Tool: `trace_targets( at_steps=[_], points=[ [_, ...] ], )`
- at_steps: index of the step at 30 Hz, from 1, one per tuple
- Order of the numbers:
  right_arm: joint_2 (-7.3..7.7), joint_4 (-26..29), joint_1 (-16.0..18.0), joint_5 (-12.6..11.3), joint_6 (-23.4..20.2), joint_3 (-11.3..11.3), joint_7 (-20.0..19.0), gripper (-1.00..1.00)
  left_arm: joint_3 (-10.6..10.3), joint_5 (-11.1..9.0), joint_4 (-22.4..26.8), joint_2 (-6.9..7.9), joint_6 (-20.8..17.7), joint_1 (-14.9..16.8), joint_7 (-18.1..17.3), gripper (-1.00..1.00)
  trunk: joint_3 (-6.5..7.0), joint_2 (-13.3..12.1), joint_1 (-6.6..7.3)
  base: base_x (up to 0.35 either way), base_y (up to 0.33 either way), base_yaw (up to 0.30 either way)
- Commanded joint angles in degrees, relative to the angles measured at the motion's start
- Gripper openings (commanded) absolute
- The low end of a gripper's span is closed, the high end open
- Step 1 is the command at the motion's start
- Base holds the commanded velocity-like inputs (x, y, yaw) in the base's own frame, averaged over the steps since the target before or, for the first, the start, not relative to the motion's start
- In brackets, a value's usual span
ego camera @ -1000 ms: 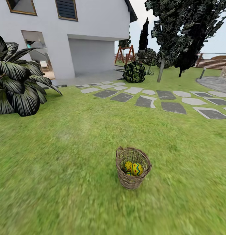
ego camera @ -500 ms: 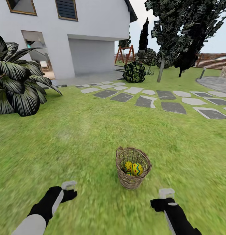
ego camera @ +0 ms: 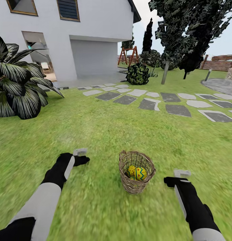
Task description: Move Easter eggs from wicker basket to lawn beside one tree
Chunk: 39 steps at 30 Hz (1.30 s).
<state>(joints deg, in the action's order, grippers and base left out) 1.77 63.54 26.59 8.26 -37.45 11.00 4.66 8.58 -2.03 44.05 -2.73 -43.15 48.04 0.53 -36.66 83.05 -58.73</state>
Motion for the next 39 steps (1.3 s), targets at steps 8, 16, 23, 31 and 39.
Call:
trace_targets(
  at_steps=[8,16,23,31,39],
  points=[
    [-0.21,3.3,0.4,0.1,-0.4,-0.1,-0.2,1.00,0.4,-2.3,1.4,-1.27,-1.4,1.6,0.3,1.00,0.37,0.0,0.00,0.000,0.000,-0.133],
    [-0.35,2.7,0.3,-0.5,-0.3,0.0,-0.3,1.00,-0.6,-2.3,0.8,-1.70,-2.2,1.6,0.0,1.00,0.93,0.0,0.00,0.000,0.000,-0.213],
    [-0.41,2.3,0.1,-0.4,-0.3,0.0,-0.3,1.00,-0.6,-2.4,0.4,-1.66,-2.2,1.6,0.0,1.00,1.42,0.0,0.00,0.130,0.100,-0.217],
    [-0.45,1.8,0.1,-0.4,-0.3,0.0,-0.3,1.00,-0.5,-2.4,0.3,-1.72,-2.1,1.6,-0.1,1.00,1.96,0.0,0.00,0.265,0.217,-0.219],
    [-0.45,1.8,0.1,-0.4,-0.3,0.0,-0.3,1.00,-0.5,-2.4,0.3,-1.75,-2.2,1.5,-0.1,1.00,2.46,0.0,0.00,0.270,0.224,-0.232]
  ],
)
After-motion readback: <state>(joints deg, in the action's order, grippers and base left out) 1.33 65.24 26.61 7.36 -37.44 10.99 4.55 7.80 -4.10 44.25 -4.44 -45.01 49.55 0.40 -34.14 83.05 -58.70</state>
